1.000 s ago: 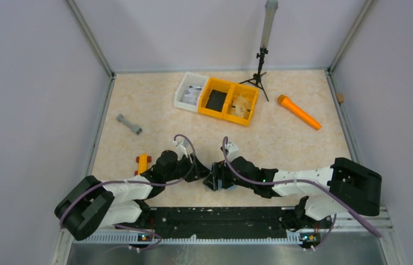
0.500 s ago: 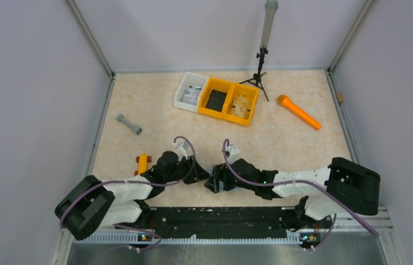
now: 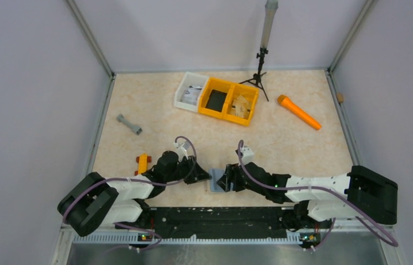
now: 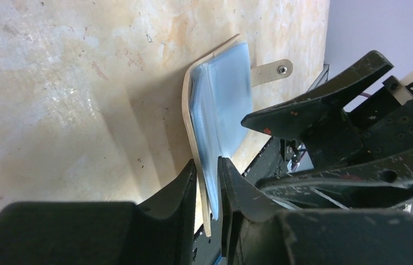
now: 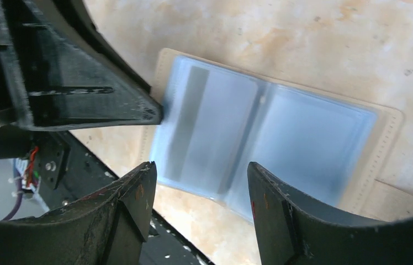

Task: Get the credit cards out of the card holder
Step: Remove the credit card from the card holder.

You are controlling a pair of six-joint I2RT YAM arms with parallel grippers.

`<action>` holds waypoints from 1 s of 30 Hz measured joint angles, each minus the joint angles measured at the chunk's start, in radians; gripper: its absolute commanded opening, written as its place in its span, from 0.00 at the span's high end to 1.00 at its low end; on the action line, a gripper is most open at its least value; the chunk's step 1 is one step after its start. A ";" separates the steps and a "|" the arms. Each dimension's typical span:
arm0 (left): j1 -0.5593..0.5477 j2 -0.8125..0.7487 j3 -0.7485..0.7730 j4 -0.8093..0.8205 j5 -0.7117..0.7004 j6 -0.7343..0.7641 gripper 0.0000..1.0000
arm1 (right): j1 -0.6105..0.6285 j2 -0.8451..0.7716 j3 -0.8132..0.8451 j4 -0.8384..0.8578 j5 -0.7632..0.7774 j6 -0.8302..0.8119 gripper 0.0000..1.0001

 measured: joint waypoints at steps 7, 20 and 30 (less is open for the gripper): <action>0.000 0.014 0.000 0.021 0.015 0.001 0.80 | 0.000 0.023 0.000 -0.093 0.067 0.043 0.52; 0.001 0.054 0.005 0.031 0.034 0.002 0.84 | 0.000 0.105 0.043 -0.134 0.117 0.079 0.75; 0.002 0.063 0.006 0.090 0.066 -0.009 0.94 | 0.000 0.105 0.043 -0.135 0.116 0.079 0.76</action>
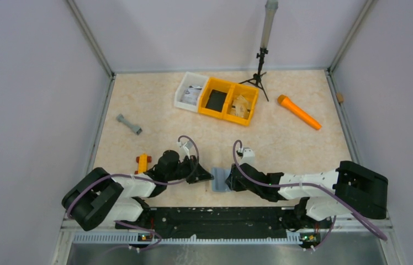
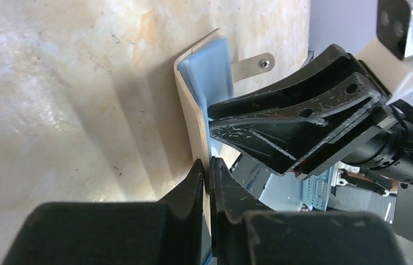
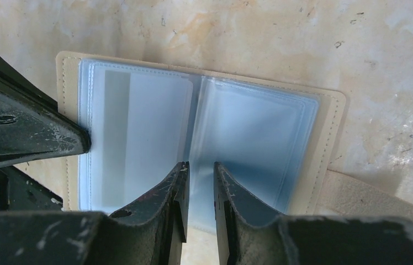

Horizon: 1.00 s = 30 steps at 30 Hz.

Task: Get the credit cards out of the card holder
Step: Remove the credit card from the card holder.

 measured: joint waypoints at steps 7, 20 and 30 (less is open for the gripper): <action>0.001 0.047 0.000 0.098 0.026 -0.022 1.00 | 0.000 -0.001 -0.002 0.007 -0.016 -0.002 0.76; 0.003 0.154 0.000 0.277 0.087 -0.101 1.00 | -0.002 -0.010 -0.032 0.053 -0.050 0.000 0.73; 0.003 0.188 0.000 0.338 0.110 -0.129 1.00 | -0.024 -0.193 -0.141 0.090 -0.099 0.003 0.49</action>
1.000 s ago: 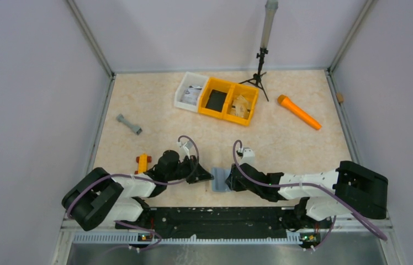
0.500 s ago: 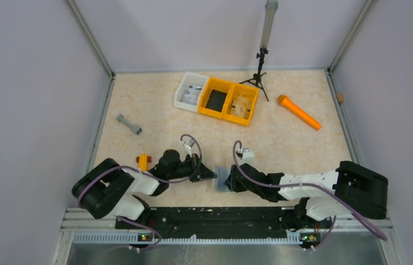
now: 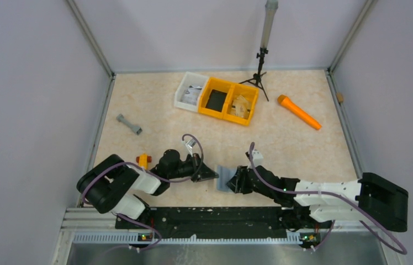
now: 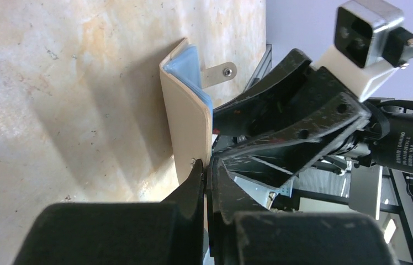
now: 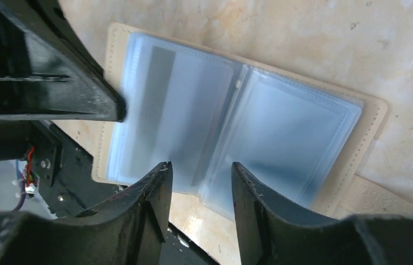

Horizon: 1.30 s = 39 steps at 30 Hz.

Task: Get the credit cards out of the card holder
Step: Remove the credit card from the card holder.

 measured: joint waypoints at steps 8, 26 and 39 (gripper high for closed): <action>0.000 -0.002 0.017 -0.062 -0.001 0.006 1.00 | -0.018 -0.105 -0.056 0.062 -0.066 -0.006 0.20; 0.000 -0.087 0.026 -0.186 -0.023 0.046 1.00 | -0.018 0.084 0.112 -0.013 -0.107 -0.022 0.43; 0.000 -0.213 0.083 -0.451 -0.064 0.143 1.00 | -0.019 0.075 0.135 -0.142 -0.073 -0.053 0.46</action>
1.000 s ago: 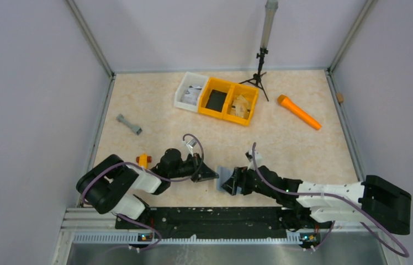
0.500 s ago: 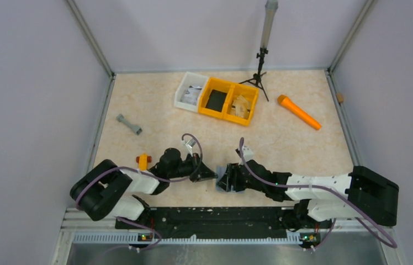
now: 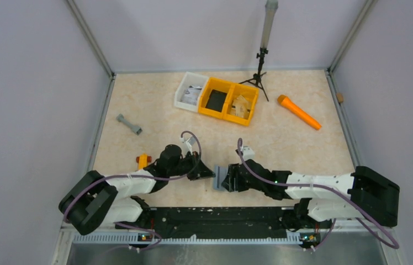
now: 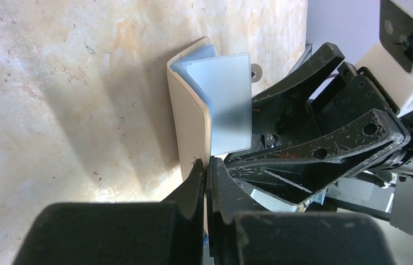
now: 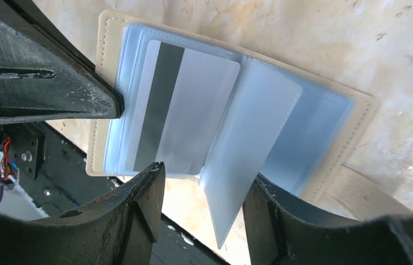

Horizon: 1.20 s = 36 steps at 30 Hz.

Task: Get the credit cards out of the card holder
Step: Remove the credit card from the card holder.

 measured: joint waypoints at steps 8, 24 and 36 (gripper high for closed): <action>0.000 -0.085 0.054 -0.198 -0.051 0.073 1.00 | 0.000 0.001 0.070 -0.105 0.045 -0.039 0.53; 0.000 -0.059 0.056 -0.213 -0.058 0.079 0.54 | 0.000 -0.007 0.064 -0.128 0.071 -0.035 1.00; 0.000 0.031 0.044 -0.081 -0.010 0.047 0.91 | 0.000 -0.006 0.063 -0.131 0.063 -0.035 0.60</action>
